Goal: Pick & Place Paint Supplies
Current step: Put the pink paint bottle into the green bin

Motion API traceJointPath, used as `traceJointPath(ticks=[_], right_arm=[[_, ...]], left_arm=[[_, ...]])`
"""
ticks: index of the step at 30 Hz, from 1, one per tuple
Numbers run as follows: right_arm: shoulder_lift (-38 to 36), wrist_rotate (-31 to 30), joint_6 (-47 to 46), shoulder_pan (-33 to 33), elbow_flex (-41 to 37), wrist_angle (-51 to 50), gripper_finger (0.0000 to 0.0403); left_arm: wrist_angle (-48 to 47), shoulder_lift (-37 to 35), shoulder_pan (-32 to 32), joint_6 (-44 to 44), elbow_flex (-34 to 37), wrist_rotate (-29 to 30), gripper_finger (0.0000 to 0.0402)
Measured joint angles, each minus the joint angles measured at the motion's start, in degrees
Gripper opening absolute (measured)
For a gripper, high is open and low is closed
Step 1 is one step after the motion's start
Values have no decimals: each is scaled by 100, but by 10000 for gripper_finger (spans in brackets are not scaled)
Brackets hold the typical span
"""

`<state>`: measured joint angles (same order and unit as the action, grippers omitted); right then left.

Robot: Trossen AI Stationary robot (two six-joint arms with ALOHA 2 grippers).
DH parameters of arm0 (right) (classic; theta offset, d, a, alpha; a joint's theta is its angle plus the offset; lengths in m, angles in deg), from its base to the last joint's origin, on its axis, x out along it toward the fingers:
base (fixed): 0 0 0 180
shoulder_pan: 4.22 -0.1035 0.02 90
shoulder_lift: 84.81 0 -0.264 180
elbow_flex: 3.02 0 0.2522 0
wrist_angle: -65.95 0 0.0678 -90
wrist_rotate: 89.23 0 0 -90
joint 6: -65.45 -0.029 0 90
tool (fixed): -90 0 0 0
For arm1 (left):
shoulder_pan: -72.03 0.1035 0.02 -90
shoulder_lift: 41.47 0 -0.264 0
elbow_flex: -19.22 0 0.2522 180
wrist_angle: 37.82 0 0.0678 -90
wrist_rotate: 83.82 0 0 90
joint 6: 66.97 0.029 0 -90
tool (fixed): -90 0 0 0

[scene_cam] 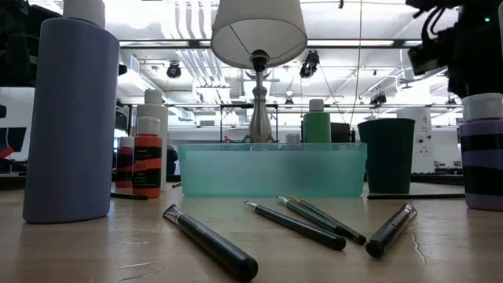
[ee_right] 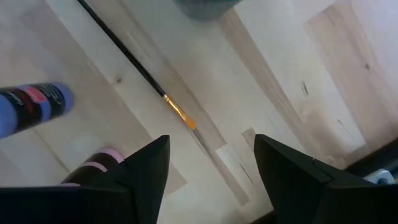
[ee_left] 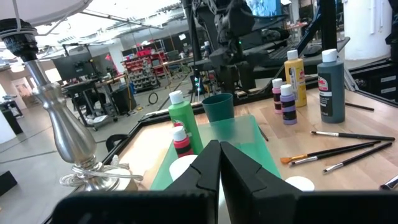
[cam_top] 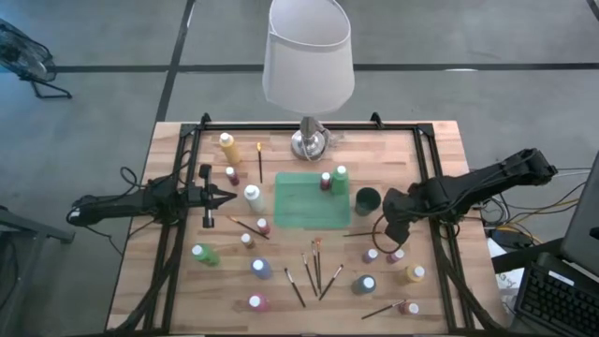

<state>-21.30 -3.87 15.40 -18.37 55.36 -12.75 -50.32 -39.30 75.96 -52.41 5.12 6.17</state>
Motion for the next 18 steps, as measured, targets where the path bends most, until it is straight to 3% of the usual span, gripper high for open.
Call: traceJointPath(ticks=[9,18], right_arm=[[9,2,26,-119,-440,582,248],[11,39,-324,-416,-984,1278,227]], left_arm=[[2,0,0,0,0,0,16],[0,0,-1,0,0,1,16]])
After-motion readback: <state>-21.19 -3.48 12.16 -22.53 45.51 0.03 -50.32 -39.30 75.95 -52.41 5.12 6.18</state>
